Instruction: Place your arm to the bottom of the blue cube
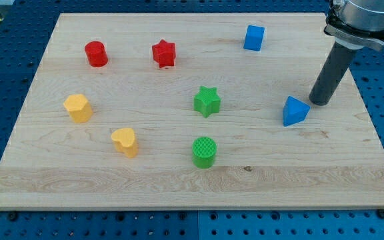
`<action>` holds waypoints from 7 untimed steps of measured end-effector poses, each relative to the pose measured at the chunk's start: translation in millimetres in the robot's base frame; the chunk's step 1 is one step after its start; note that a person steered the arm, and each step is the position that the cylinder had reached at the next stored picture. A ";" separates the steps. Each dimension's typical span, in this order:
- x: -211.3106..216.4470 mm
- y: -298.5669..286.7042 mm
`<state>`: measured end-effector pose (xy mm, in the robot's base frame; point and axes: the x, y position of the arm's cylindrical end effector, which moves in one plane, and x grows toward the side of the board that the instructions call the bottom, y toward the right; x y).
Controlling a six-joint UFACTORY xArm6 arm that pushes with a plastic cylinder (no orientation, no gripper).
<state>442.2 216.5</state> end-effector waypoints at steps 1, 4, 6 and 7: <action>-4.4 -14.6; -37.2 -75.9; -68.4 -83.3; -77.1 -83.3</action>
